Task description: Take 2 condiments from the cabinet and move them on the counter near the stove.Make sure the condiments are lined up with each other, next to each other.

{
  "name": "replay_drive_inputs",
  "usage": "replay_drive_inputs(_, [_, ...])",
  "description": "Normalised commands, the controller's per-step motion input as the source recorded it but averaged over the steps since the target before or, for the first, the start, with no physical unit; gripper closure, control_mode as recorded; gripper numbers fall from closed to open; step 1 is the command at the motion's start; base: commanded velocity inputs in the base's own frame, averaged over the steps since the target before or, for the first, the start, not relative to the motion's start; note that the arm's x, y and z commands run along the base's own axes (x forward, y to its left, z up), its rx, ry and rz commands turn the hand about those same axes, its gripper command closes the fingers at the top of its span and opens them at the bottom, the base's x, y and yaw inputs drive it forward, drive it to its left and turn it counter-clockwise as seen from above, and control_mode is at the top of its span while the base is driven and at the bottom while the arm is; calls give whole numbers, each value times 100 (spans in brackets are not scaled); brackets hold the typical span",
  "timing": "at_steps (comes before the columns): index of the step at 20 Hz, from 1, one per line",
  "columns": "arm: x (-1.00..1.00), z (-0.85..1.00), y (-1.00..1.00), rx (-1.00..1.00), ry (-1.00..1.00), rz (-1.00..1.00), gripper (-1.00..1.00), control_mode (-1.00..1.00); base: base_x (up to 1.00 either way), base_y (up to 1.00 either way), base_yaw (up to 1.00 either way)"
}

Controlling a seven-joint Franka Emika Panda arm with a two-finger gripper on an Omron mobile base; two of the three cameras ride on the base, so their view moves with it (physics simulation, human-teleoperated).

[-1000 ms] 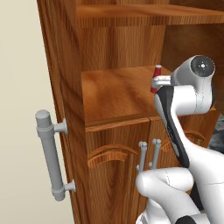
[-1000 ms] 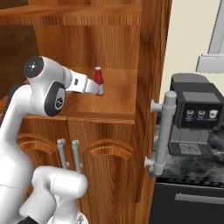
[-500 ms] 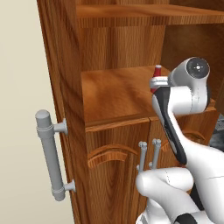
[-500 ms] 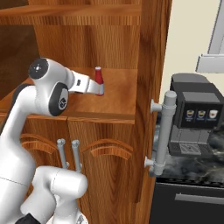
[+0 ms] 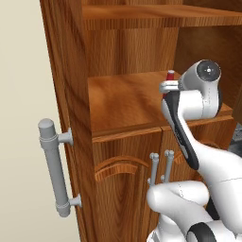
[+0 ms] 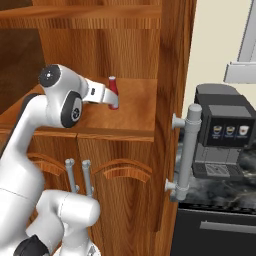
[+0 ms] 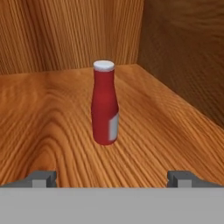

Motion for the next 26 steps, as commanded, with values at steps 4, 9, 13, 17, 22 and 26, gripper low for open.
replay_drive_inputs(4, [18,-5,0,2,6,0,-100,-100,0,0,0])
replay_drive_inputs(9, [14,-7,0,4,8,0,-100,-100,0,0,0])
replay_drive_inputs(13, [17,-9,0,3,4,0,-100,-100,0,0,0])
replay_drive_inputs(17, [16,-6,0,0,0,0,-100,-100,0,0,0])
replay_drive_inputs(22, [15,-12,0,0,0,0,-100,-100,0,0,0])
replay_drive_inputs(26, [20,-15,0,0,0,0,-100,-100,0,0,0])
